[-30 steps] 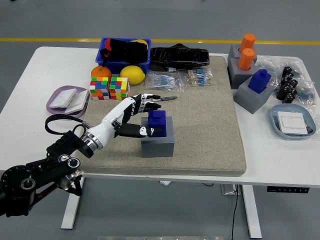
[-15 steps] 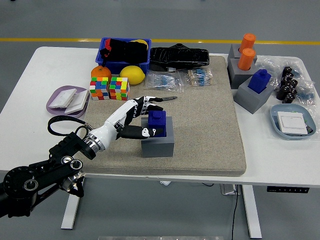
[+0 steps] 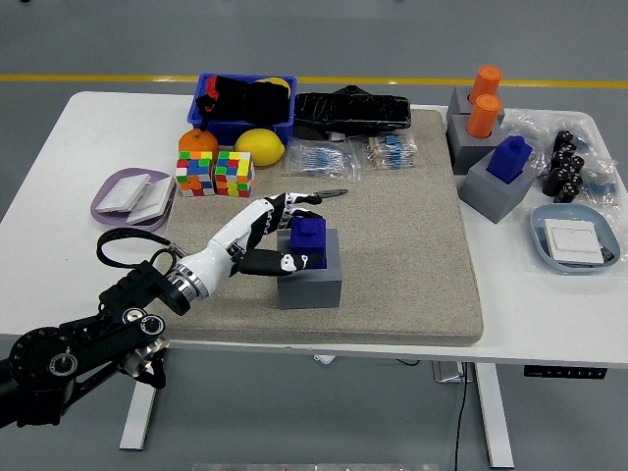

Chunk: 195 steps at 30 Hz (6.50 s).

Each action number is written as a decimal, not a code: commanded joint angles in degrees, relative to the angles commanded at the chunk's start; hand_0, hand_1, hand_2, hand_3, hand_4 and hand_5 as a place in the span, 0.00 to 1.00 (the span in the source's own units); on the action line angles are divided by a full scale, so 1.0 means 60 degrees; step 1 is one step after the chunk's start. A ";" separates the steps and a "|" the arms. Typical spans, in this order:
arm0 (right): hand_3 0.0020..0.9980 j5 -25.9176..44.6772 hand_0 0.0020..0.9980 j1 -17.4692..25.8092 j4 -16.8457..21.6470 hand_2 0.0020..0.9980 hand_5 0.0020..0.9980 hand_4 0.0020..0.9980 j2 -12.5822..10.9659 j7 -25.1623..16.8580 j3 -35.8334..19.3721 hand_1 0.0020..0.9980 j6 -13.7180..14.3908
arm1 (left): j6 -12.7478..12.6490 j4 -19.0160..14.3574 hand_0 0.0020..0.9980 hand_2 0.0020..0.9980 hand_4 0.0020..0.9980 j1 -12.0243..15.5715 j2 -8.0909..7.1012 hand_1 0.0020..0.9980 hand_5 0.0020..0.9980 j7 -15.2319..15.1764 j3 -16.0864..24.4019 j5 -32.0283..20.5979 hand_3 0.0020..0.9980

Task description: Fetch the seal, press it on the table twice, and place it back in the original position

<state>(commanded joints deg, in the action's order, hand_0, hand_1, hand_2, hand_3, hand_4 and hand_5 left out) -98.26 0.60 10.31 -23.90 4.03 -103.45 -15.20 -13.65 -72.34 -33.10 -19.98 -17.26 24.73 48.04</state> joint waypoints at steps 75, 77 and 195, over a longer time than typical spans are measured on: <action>0.66 0.0125 0.80 0.0135 0.0000 0.68 0.47 0.83 -0.0009 -0.0100 0.0178 0.71 0.0068 | -0.0722 0.0637 0.63 0.52 0.52 0.0234 -0.0517 0.44 0.00 -0.0321 0.1278 0.0487 0.70; 0.66 0.0131 0.80 0.0175 0.0000 0.68 0.47 0.83 0.0019 -0.0108 0.0146 0.71 0.0061 | -0.0800 0.0783 0.63 0.52 0.52 0.0352 -0.0535 0.44 0.00 -0.0400 0.1395 0.0517 0.70; 0.65 0.0539 0.79 0.0313 0.0091 0.68 0.47 0.83 0.0049 -0.0429 0.0303 0.70 0.0039 | -0.1045 -0.0610 0.63 0.50 0.52 -0.0236 -0.0123 0.44 0.00 -0.0224 -0.0255 0.0726 0.68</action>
<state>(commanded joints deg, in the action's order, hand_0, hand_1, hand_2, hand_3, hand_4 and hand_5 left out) -95.03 2.48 10.86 -23.60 1.46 -101.63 -14.96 -19.92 -76.00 -34.52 -20.72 -18.61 23.20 52.40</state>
